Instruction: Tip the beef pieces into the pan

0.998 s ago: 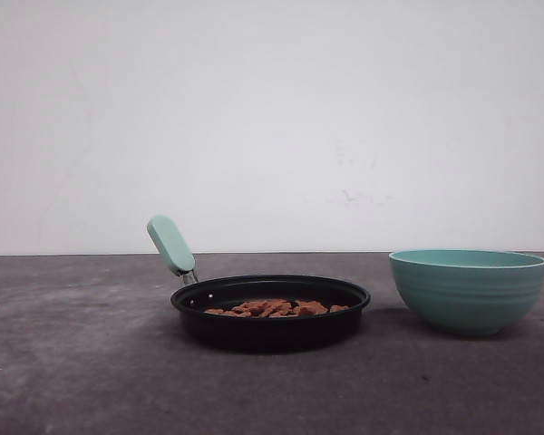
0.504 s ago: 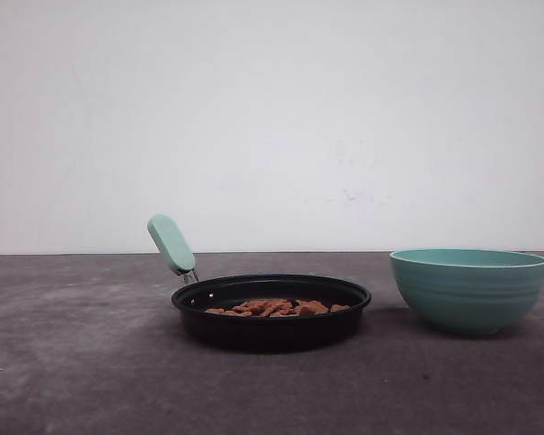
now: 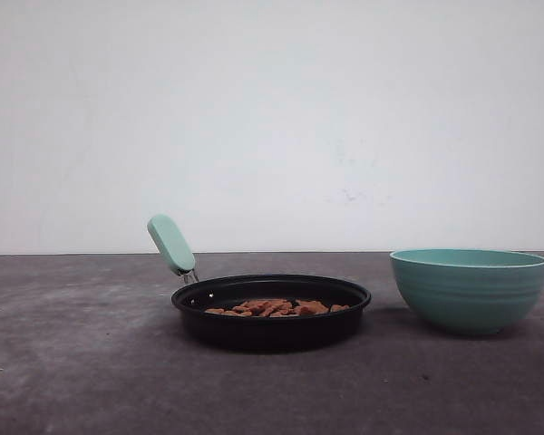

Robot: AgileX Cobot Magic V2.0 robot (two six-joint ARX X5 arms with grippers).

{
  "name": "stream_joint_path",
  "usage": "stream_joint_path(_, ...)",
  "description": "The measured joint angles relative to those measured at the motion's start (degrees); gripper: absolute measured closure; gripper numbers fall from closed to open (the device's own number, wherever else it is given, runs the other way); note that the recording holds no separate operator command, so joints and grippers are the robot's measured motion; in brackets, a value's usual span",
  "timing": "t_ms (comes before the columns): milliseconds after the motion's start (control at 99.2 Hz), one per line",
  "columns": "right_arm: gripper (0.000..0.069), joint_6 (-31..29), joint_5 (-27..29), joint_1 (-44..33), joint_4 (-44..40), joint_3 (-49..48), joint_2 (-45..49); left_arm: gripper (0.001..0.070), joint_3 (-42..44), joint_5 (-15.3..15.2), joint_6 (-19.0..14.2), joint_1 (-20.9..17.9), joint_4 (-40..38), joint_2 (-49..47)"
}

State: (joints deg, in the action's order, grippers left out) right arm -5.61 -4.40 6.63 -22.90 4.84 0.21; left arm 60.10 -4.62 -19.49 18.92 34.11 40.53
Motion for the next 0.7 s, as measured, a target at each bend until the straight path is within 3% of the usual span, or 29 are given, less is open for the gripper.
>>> stream_joint_path(313, 0.0682, 0.0, 0.0, 0.0, 0.0, 0.0, 0.0, 0.0694, -0.04, 0.02, 1.31, -1.09, 0.46, -4.42)
stream_joint_path(494, 0.0682, 0.0, -0.02, 0.0, 0.02, -0.02, 0.0, 0.0694, -5.77, 0.02, 9.6, -4.26, -5.07, -14.05)
stream_joint_path(585, 0.0682, 0.0, -0.02, 0.0, 0.0, -0.02, 0.0, 0.0694, -13.62, 0.13, 14.47, -6.12, -9.88, -17.77)
stream_joint_path(696, 0.0682, 0.0, 0.0, 0.0, 0.0, -0.02, 0.0, 0.0694, -25.88, 1.53, 16.61, -8.87, -14.25, -23.8)
